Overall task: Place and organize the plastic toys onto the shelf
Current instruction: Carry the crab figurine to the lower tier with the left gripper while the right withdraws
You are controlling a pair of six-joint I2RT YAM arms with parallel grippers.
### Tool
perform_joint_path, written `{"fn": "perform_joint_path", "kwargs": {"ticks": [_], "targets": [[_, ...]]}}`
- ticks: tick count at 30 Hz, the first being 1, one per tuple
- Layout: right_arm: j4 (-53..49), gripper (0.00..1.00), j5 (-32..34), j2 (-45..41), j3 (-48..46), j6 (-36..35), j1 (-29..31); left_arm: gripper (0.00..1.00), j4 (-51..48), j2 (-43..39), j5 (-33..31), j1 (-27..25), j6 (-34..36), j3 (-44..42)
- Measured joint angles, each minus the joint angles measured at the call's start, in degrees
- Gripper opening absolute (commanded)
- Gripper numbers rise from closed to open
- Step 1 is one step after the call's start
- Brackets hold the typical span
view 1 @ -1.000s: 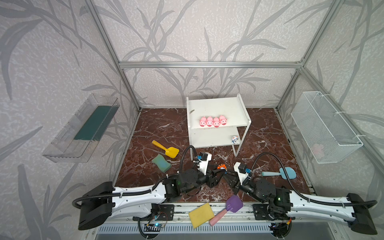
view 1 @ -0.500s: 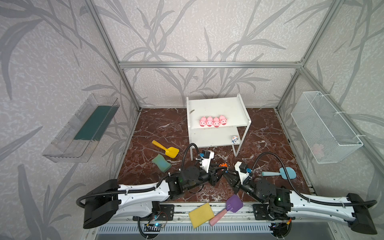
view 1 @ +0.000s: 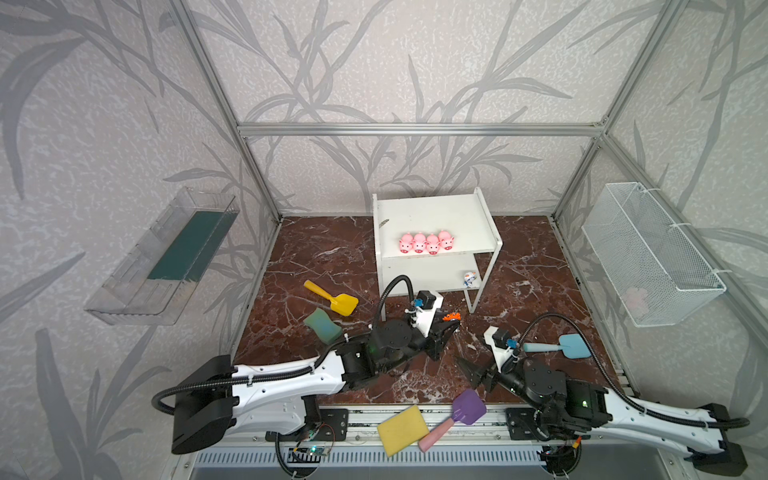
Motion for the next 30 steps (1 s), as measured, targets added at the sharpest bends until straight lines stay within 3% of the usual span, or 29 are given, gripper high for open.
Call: {"fn": "perform_joint_path", "kwargs": {"ticks": [9,30], "targets": [[-16.79,0.99,4.98,-4.15,5.81,1.66,0.00,0.16,2.45,11.30,0.42,4.31,9.88,6.10],[-20.35,0.99,6.36,-9.99,5.40,1.40,0.00,0.17,10.51,19.04,6.29,12.96,15.28,7.19]]}}
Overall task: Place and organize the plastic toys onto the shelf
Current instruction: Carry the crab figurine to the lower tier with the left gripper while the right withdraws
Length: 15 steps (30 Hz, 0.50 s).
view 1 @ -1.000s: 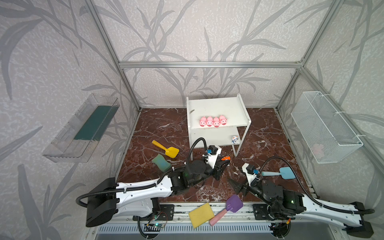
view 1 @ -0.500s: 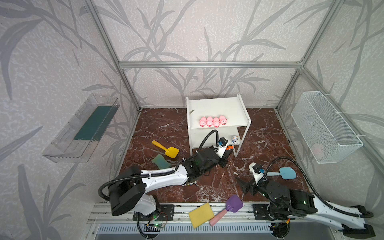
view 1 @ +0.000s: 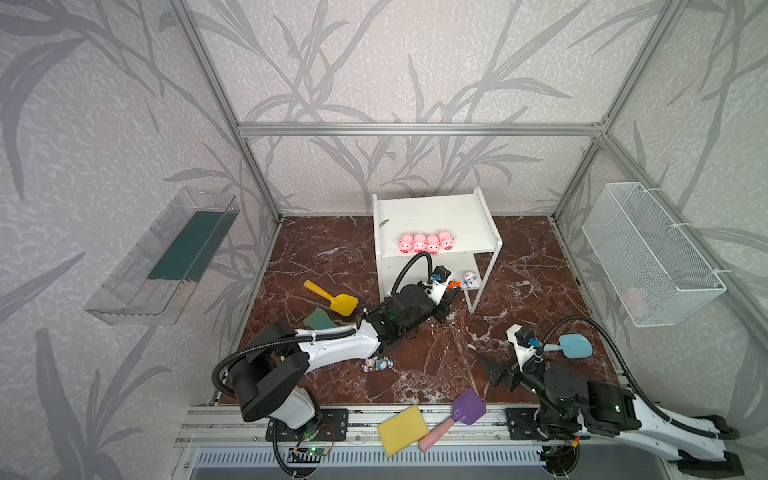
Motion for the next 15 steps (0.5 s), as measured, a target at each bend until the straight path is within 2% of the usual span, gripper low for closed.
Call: {"fn": "perform_joint_path", "kwargs": {"ticks": [15], "targets": [[-0.04,0.99,-0.50,0.00,-0.13,-0.39,0.00,0.17,4.15,3.45,0.11,1.77,1.79,0.02]]}}
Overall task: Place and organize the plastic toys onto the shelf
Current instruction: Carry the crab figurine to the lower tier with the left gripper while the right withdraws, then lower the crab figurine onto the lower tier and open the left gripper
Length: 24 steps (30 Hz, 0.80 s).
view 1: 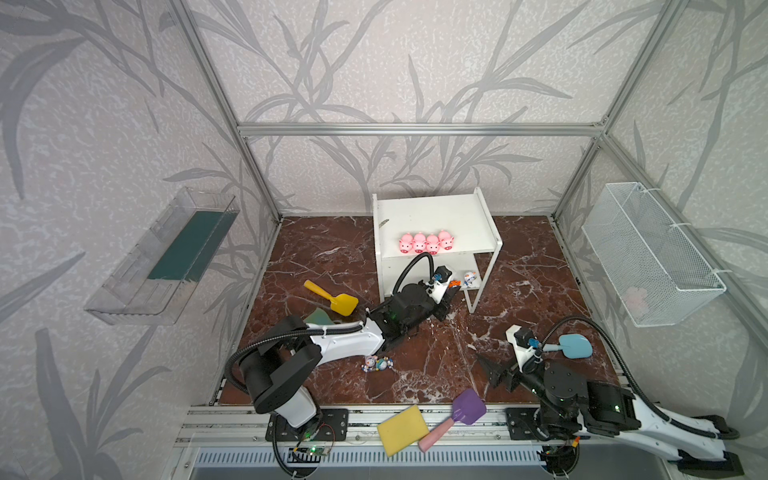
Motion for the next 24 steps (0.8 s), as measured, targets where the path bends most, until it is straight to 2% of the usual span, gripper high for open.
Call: {"fn": "perform_joint_path", "kwargs": {"ticks": [15,24], "targets": [[-0.15,0.99,-0.63,-0.09,-0.04,0.00,0.00,0.21,5.11,2.78,0.00,1.77,-0.31,0.02],[-0.15,0.99,-1.31,-0.11,-0.04,-0.02,0.00,0.40,5.27,2.84,-0.13,2.03,-0.76,0.02]]}}
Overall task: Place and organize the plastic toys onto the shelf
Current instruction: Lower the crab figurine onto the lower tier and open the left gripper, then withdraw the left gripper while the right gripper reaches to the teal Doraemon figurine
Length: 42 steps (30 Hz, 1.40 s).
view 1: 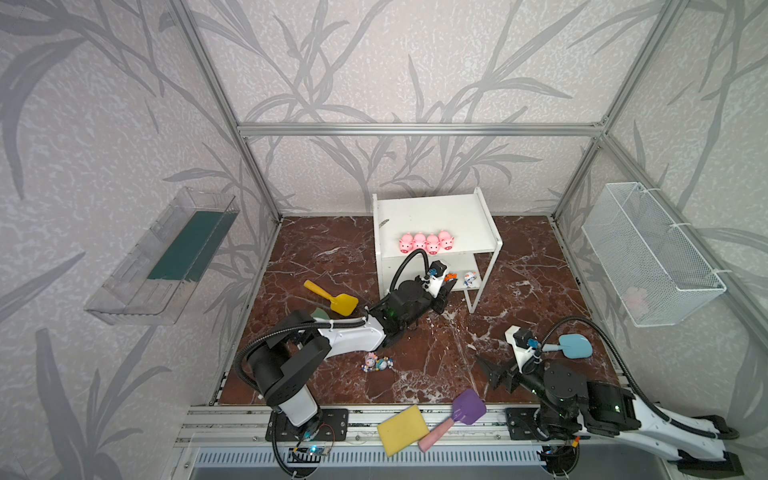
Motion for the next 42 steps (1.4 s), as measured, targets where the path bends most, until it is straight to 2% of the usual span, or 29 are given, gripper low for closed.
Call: {"fn": "perform_joint_path", "kwargs": {"ticks": [12,22,28,34,37,38,39,42], "targets": [[0.00,0.99,-0.63,0.00,-0.13,-0.02,0.00,0.62,-0.17,-0.22,-0.15,0.00,-0.44,-0.09],[0.90,0.99,-2.23,0.07,-1.18,-0.46,0.00,0.69,-2.93,-7.91,-0.20,0.00,-0.50,-4.83],[4.90,0.99,-5.86,4.76,-2.60,-0.66,0.00,0.74,-8.07,-17.03,1.29,-0.55,-0.57,-9.66],[12.59,0.94,-10.60,17.20,-2.75,-0.57,0.00,0.76,-18.73,-30.47,1.36,-4.42,-1.20,-15.65],[17.62,0.91,-12.83,24.13,-2.84,-0.59,0.00,0.87,-25.73,-39.58,-0.09,-8.02,-2.05,-18.67],[19.45,0.90,-13.70,26.51,-2.84,-0.59,0.00,0.95,-28.17,-42.77,-0.68,-9.22,-2.38,-19.69],[21.44,0.89,-14.53,29.05,-2.86,-0.61,0.00,0.99,-30.93,-46.29,-1.22,-10.36,-2.93,-20.70],[26.99,0.87,-17.03,36.68,-2.82,-0.85,0.00,0.99,-39.08,-55.47,-2.82,-11.89,-5.11,-22.71]]}}
